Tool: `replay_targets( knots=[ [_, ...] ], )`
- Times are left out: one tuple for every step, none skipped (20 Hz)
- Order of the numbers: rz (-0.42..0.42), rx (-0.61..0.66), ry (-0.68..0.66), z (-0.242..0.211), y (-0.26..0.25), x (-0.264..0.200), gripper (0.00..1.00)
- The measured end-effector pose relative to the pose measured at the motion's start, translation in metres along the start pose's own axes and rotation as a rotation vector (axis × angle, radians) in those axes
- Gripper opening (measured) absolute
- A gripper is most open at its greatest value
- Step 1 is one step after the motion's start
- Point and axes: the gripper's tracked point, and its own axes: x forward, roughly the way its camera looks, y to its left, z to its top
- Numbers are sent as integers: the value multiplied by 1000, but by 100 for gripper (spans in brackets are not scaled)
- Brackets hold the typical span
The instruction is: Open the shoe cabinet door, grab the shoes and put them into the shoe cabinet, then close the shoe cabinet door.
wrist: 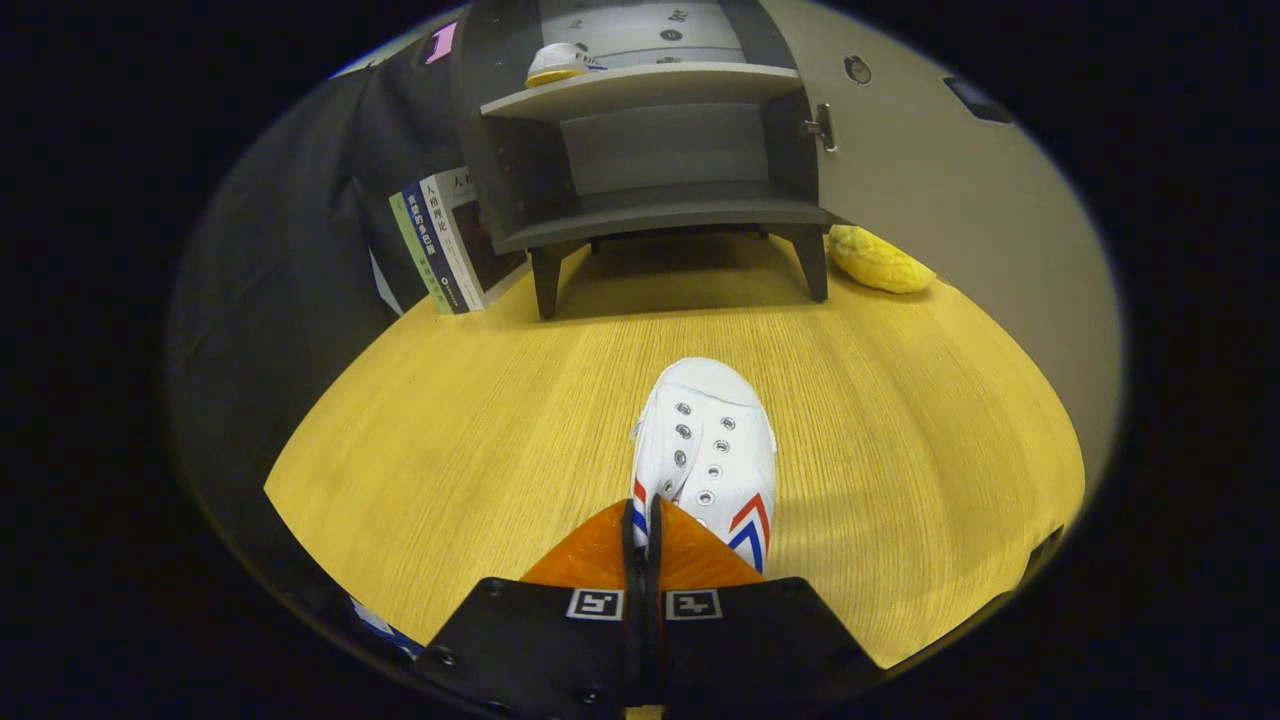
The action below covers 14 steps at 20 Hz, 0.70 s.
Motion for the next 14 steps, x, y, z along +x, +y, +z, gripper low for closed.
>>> replay_targets(
  knots=[
    [21,24,-22,7,4,-3,1],
    [38,39,-36,12,8,-3,1],
    [53,45,-51,17,13,-5,1],
    [62,47,-69,24,16,-7,1],
    [72,53,-86,32,20,-10,1],
    [85,73,-105,40,24,-12,1],
    [101,95,-124,50,28,-16,1],
    [114,113,-145,62,32,-19,1],
    [121,125,-171,75,35,-24,1],
    [126,127,-198,90,37,-28,1],
    [134,127,-223,106,40,-33,1],
    [143,131,-256,121,40,-40,1],
    [155,132,-283,137,43,-44,1],
    [167,127,-309,155,46,-44,1]
  ],
)
